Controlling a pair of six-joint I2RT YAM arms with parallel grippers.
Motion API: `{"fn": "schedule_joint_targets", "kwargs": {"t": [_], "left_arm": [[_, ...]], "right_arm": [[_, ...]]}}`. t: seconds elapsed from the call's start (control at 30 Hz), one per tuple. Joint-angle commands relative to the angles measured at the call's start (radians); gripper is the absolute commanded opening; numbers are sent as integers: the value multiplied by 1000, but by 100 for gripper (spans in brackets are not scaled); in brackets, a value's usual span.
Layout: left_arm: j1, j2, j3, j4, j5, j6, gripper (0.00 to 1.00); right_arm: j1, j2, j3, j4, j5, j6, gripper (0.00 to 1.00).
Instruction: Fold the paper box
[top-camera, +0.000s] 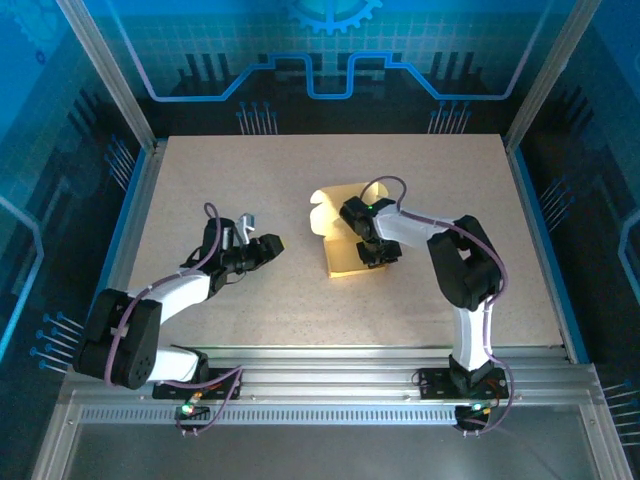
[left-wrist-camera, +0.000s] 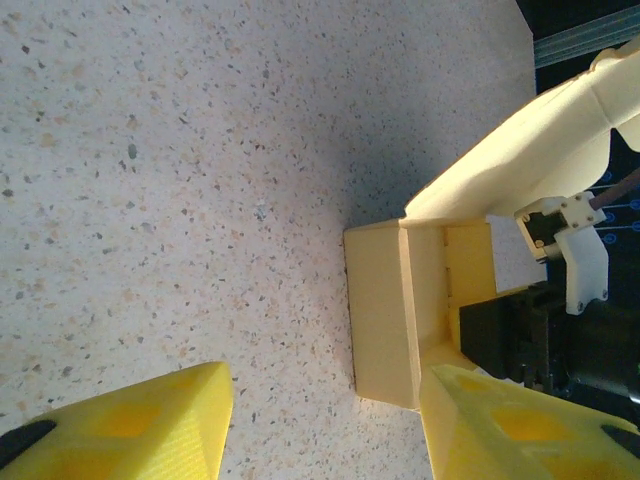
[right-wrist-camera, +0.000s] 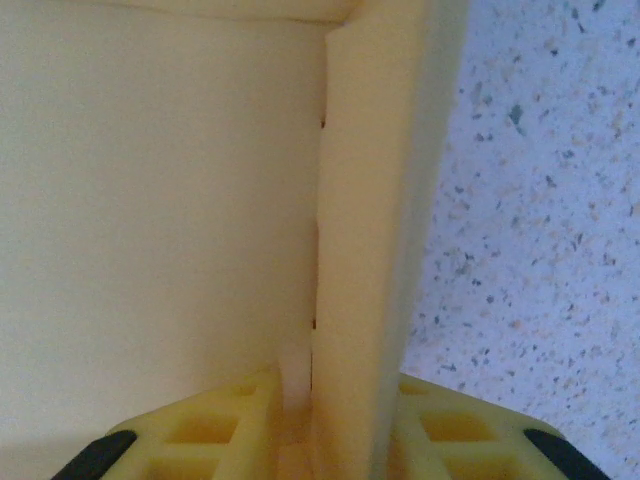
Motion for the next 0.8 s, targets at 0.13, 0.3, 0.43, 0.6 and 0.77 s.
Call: {"fn": "schedule_joint_targets", "kwargs": {"t": [0.13, 0.3, 0.43, 0.6, 0.77], "left_arm": [[6, -8, 37, -16, -6, 29, 53], [5, 3, 50, 2, 5, 40, 58], [-11, -3, 66, 30, 10, 140, 69], [-20, 5, 115, 65, 79, 312, 83], [-58, 69, 296, -99, 86, 557, 92]], "right_arm": [[-3, -131, -21, 9, -41, 39, 45], [-24, -221, -71, 69, -32, 13, 62], [-77, -360, -160, 214, -159, -133, 69], [-198, -497, -206, 351, -408, -360, 77], [-318, -454, -120, 316, -649, -614, 76]]}}
